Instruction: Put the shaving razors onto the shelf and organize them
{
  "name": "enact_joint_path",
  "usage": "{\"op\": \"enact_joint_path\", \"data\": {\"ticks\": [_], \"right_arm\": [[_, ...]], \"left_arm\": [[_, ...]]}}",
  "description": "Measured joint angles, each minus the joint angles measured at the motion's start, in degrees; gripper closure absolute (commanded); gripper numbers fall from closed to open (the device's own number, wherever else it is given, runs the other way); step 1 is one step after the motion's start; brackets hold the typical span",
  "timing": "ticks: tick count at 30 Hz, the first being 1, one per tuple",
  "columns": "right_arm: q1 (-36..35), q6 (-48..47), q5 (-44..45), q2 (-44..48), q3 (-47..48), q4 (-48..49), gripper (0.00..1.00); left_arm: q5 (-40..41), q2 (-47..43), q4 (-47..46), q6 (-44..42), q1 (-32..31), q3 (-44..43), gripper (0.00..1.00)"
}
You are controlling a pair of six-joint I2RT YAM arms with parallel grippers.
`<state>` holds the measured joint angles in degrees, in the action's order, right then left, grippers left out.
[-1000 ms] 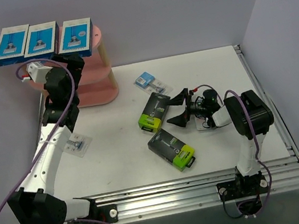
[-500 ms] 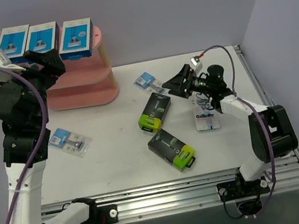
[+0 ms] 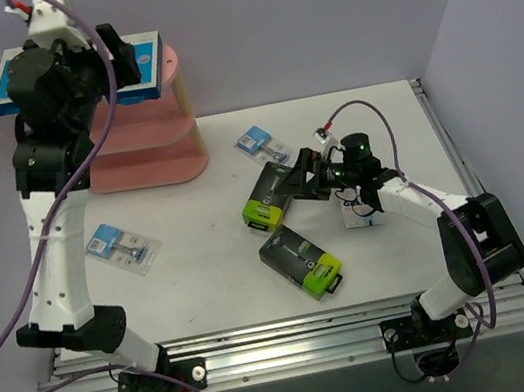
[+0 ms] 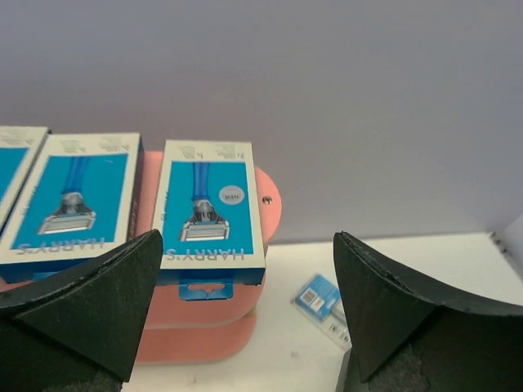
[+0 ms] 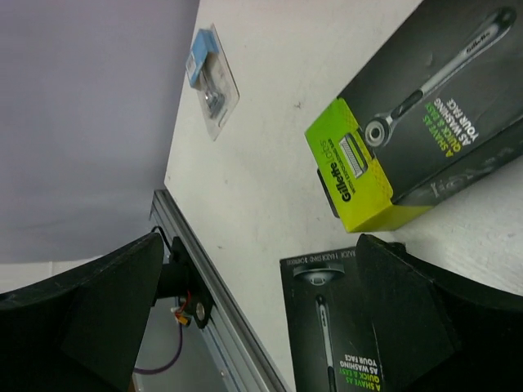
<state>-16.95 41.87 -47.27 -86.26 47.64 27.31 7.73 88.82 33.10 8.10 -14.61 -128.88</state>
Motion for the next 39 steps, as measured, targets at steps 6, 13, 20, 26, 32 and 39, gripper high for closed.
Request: {"op": "enact_joint_path", "data": {"ticks": [6, 13, 20, 26, 32, 39], "right_arm": [[-0.79, -3.5, -0.07, 1.7, -2.16, -3.21, 0.01], [-0.79, -7.69, -0.42, 2.82, -3.13, -5.49, 0.01], [-0.79, -9.94, -1.2, 2.45, -3.78, -6.78, 0.01], [-0.79, -10.8, -1.22, 1.68, -3.78, -7.41, 0.01], [-0.79, -12.2, -1.2, 0.46, -3.78, -8.37, 0.01], [-0.79, -13.4, -1.16, -0.79, -3.69, -9.46, 0.01]], "left_arm": [[-3.87, 11.04, 3.85, -2.8, -0.04, -4.79, 0.06], [-3.91, 20.92, 5.49, -8.17, -1.81, -14.25, 0.06], [-3.13, 25.53, 6.4, -12.76, -2.75, -19.89, 0.06], [-1.88, 26.23, 6.23, -14.91, -2.51, -17.64, 0.06], [-1.73, 27.43, 5.64, -16.15, -1.18, -14.29, 0.06], [-2.93, 29.38, 3.76, -16.33, 0.66, -14.23, 0.02]]}}
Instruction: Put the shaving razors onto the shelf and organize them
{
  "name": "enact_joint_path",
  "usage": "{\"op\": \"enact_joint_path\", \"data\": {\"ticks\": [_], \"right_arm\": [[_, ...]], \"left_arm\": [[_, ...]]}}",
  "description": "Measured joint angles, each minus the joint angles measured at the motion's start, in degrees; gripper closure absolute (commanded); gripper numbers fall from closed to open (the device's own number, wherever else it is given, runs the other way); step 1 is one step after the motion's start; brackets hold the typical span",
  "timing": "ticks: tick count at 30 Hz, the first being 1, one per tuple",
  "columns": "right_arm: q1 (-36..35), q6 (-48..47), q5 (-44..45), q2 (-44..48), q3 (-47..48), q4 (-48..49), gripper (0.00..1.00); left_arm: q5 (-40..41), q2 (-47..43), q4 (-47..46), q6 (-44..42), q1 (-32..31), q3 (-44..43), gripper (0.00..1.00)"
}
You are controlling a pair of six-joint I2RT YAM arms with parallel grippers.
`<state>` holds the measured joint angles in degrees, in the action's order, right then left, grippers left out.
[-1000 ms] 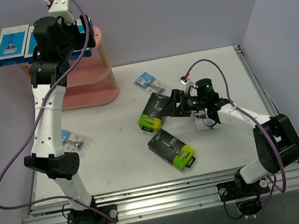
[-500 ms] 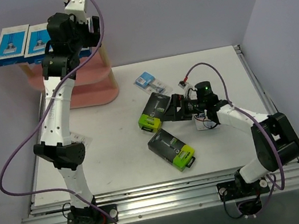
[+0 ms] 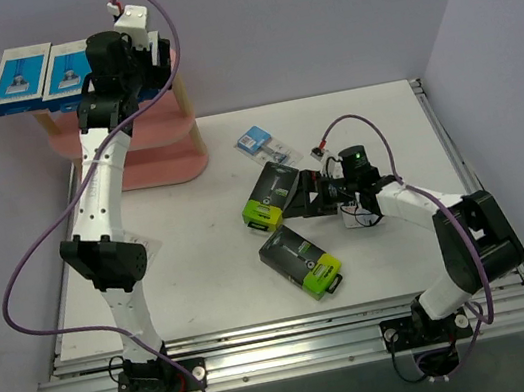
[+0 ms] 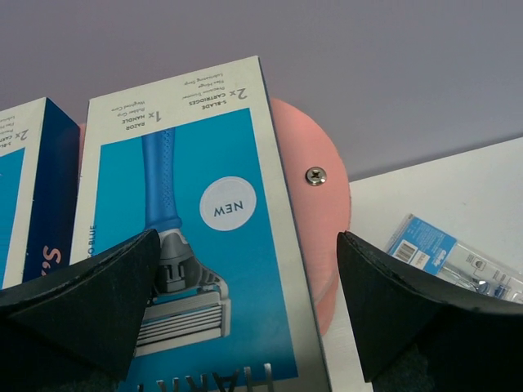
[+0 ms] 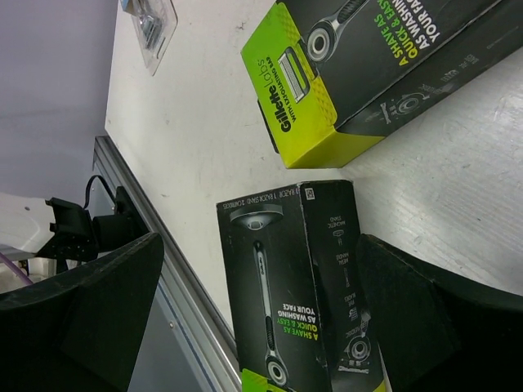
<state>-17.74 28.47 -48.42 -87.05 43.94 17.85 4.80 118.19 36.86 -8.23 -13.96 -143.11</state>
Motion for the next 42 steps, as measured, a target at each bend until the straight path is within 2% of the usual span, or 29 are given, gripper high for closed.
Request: {"op": "enact_joint_path", "data": {"ticks": [6, 17, 18, 26, 37, 42], "right_arm": [[0.02, -0.33, 0.02, -1.16, 0.9, -0.59, 0.01], [0.04, -0.52, 0.02, -2.01, 1.51, -0.59, 0.01], [0.07, -0.52, 0.02, -2.12, 1.51, -0.59, 0.01], [0.07, -0.5, 0.02, -3.87, 1.51, -0.55, 0.01], [0.09, -0.52, 0.02, -4.72, 1.51, -0.46, 0.01], [0.13, -0.5, 0.02, -4.72, 1.51, -0.42, 0.01]], "left_arm": [[-1.27, -0.26, -3.98, 0.0, 1.86, 2.62, 0.0], [-1.66, -0.22, -4.76, -0.11, 2.67, 2.95, 0.0], [-1.66, -0.22, -4.96, -0.09, 2.78, 3.02, 0.05], [-0.68, -0.2, -7.54, 0.28, 3.85, 4.37, 0.09], [1.42, -0.2, -11.32, 1.92, 3.93, 6.14, 0.09], [1.66, -0.2, -11.82, 2.78, 3.96, 6.38, 0.03]]}}
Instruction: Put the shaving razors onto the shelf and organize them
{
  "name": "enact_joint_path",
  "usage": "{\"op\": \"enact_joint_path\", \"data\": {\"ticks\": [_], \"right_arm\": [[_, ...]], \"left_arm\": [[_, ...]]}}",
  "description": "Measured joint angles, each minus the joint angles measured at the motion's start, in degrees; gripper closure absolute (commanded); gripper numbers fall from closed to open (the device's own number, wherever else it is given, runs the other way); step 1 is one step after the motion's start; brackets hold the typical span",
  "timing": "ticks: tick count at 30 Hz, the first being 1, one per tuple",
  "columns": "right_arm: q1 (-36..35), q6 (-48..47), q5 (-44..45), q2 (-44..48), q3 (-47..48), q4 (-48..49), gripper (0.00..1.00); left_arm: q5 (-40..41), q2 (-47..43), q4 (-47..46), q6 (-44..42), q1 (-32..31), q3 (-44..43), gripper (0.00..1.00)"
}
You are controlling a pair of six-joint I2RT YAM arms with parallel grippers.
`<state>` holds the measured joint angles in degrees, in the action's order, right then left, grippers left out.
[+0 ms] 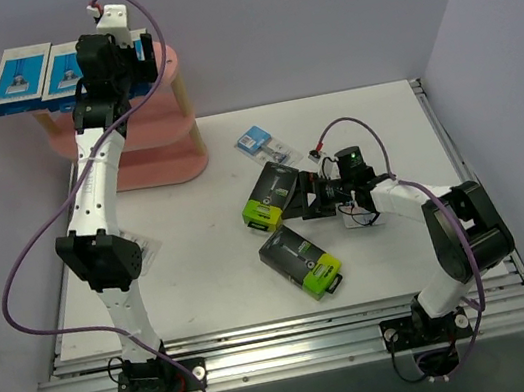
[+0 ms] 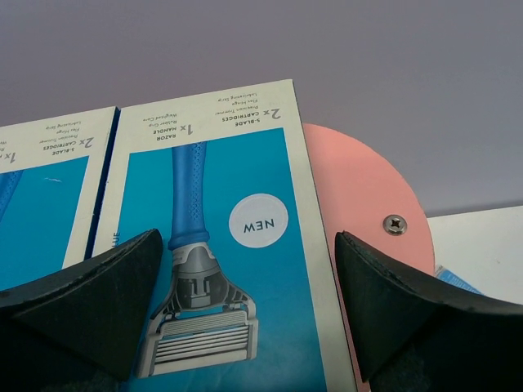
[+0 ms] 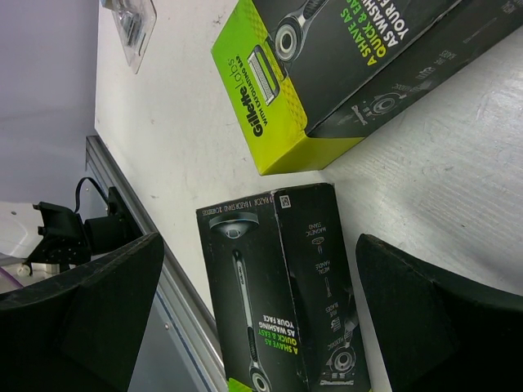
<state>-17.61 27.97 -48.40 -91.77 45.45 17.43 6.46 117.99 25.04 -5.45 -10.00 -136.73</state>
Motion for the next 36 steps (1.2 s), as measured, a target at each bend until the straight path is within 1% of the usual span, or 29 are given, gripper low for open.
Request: {"op": "enact_joint_path", "data": {"ticks": [2, 3, 4, 6, 7, 15, 21, 25, 30, 32, 36], "right_arm": [[0.0, 0.0, 0.0, 0.0, 0.0, 0.02, 0.01], [0.0, 0.0, 0.0, 0.0, 0.0, 0.02, 0.0], [0.0, 0.0, 0.0, 0.0, 0.0, 0.02, 0.0], [0.0, 0.0, 0.0, 0.0, 0.0, 0.02, 0.0], [0.0, 0.0, 0.02, 0.0, 0.0, 0.02, 0.0], [0.02, -0.2, 0.26, 0.0, 0.0, 0.02, 0.0], [0.04, -0.85, 0.63, 0.04, 0.04, -0.42, 0.0], [0.04, -1.86, 1.11, 0.2, 0.74, -2.38, 0.0], [0.04, -3.06, 2.1, 1.77, 1.07, -4.35, 0.0], [0.04, -3.63, 2.97, 2.51, 1.14, -5.29, 0.0], [-0.2, -5.18, 6.71, 3.23, 2.29, -9.27, 0.0]], "left_arm": [[0.02, 0.0, -0.13, 0.35, 0.0, 0.04, 0.03], [0.02, 0.0, -0.28, 0.5, 0.0, 0.13, 0.0], [0.0, -0.02, -0.46, 0.57, 0.0, 0.22, 0.03], [0.02, -0.04, -0.9, 0.79, 0.0, 0.42, 0.04], [0.04, -0.09, -1.03, 0.83, 0.0, 0.52, 0.06], [-0.52, -0.68, -1.18, 1.88, 0.11, 0.85, 0.06], [-2.38, -1.31, -1.05, 3.41, 0.09, 0.85, 0.06], [-4.22, -2.49, -0.92, 5.42, 0.09, 0.85, 0.06], [-5.29, -6.62, -0.9, 7.06, 0.07, 1.51, 0.06], [-5.46, -9.88, -0.98, 7.78, -0.02, 3.06, 0.06], [-6.43, -19.93, -2.78, 9.6, -0.46, 12.41, 0.06]]}}
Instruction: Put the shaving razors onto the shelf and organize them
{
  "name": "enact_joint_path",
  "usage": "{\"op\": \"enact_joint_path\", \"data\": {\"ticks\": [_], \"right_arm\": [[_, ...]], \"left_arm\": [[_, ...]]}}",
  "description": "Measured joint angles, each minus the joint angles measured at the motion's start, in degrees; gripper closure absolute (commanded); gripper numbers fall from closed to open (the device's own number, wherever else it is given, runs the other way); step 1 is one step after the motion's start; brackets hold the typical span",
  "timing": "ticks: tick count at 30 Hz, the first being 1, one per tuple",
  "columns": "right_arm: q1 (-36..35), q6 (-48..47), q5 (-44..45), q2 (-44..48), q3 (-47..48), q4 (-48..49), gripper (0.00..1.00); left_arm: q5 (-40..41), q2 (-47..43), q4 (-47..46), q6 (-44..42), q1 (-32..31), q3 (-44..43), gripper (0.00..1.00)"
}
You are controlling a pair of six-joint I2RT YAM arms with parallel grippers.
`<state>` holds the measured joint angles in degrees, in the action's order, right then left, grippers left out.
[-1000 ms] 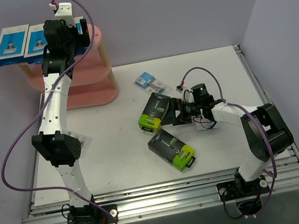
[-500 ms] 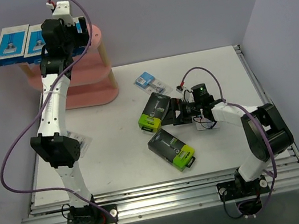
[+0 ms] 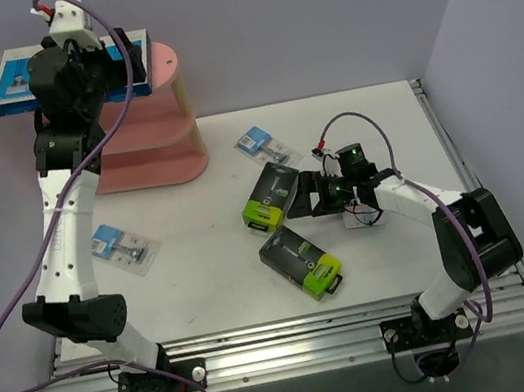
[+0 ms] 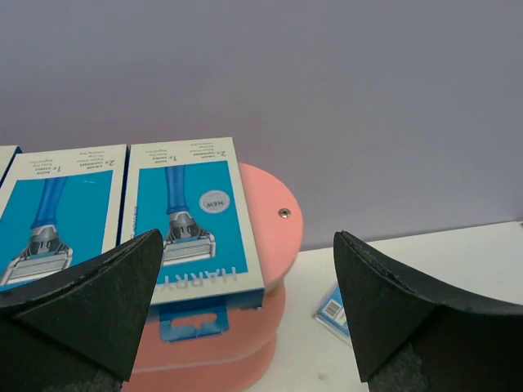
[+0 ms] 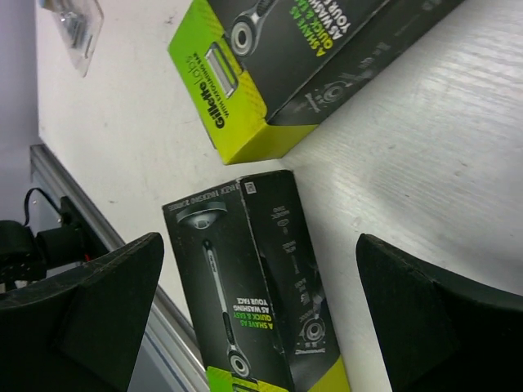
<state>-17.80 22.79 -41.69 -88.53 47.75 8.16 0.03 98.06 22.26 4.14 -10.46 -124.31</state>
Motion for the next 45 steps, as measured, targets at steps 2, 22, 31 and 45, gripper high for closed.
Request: {"op": "enact_joint_path", "data": {"ticks": [2, 22, 31, 45], "right_arm": [[-0.31, -0.57, 1.92, 0.5, 0.57, -1.73, 0.0], [-2.47, 3.85, 19.89, 13.57, 0.7, -14.34, 0.0], [-2.54, 7.5, 26.82, 17.07, 0.7, -16.09, 0.06], [-2.62, 6.73, 30.82, 8.46, 8.48, -14.25, 0.22]], "left_arm": [[-0.66, -6.08, -2.38, 1.09, -0.55, 6.84, 0.06], [-5.7, -43.04, -7.67, 9.55, -8.17, 66.77, 0.06], [-9.25, -39.98, -7.93, 12.66, -9.81, 72.7, 0.06], [-10.95, -43.52, -7.5, 12.59, -11.63, 72.72, 0.19]]}}
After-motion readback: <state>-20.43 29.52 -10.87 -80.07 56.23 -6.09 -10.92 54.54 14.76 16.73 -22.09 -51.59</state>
